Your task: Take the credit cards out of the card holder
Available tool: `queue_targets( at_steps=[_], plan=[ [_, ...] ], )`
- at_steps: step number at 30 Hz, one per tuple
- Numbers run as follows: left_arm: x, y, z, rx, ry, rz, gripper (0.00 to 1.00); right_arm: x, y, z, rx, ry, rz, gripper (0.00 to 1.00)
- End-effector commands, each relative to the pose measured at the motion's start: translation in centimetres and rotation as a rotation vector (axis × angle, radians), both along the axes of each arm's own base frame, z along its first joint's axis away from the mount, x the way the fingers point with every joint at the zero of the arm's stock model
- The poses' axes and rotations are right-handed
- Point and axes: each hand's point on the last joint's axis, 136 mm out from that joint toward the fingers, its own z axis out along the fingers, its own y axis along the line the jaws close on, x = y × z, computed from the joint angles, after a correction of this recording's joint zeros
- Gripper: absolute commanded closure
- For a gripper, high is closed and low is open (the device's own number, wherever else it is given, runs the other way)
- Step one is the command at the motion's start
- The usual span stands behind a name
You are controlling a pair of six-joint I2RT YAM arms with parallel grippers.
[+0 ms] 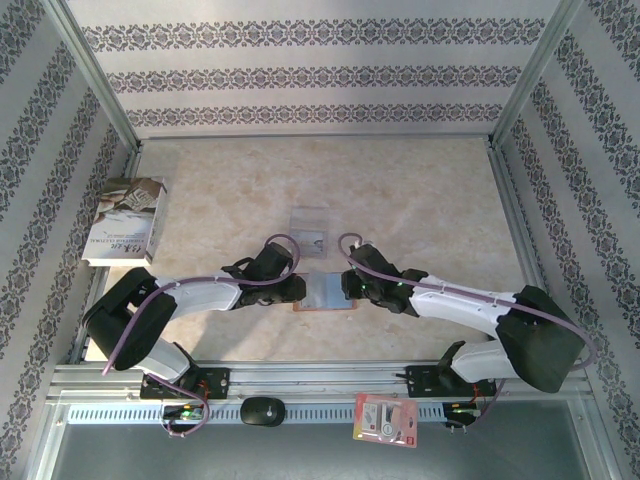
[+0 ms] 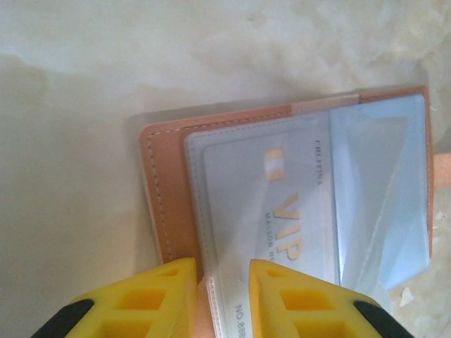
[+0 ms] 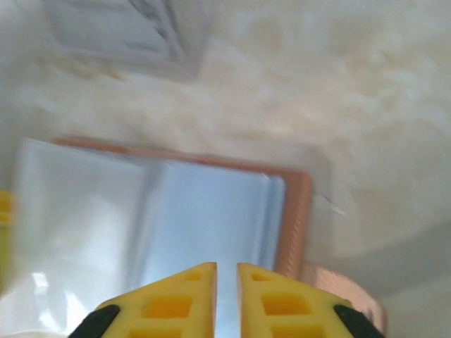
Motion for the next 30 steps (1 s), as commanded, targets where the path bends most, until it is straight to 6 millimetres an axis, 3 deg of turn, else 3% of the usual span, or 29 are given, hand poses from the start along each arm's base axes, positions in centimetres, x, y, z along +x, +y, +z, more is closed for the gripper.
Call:
queue_targets(
  at_steps=[1,7,14,17,20,25,30],
  plan=[
    [-0.9,-1.0,1.1,0.013,0.000,-0.061,0.73,-1.1,-1.3,-2.5,-0.073,0.063,-0.013,0.88],
    [-1.1,-2.7,2.1,-0.004,-0.003,-0.104,0.73,-1.1,-0.4,-4.3,-0.053,0.102,-0.005,0.95],
    [-1.2,-4.9,2.9,-0.019,0.001,-0.160,0.72,-1.0,1.4,-4.3,0.037,0.110,0.021,0.96],
    [-1.1,-6.0,2.7,-0.044,0.008,-0.175,0.73,-0.9,1.2,-3.6,0.074,0.092,0.006,0.96],
    [-1.0,-7.2,2.6,-0.056,0.012,-0.196,0.73,-0.6,-0.4,-2.4,0.069,0.061,-0.046,0.95],
    [-0.8,-8.6,2.0,-0.074,0.032,-0.221,0.73,-0.3,-3.9,0.9,0.065,-0.051,-0.132,0.79],
    [-0.6,-8.3,2.2,-0.068,0.009,-0.209,0.70,-0.7,-3.4,3.2,0.147,-0.087,-0.073,0.70]
  ],
)
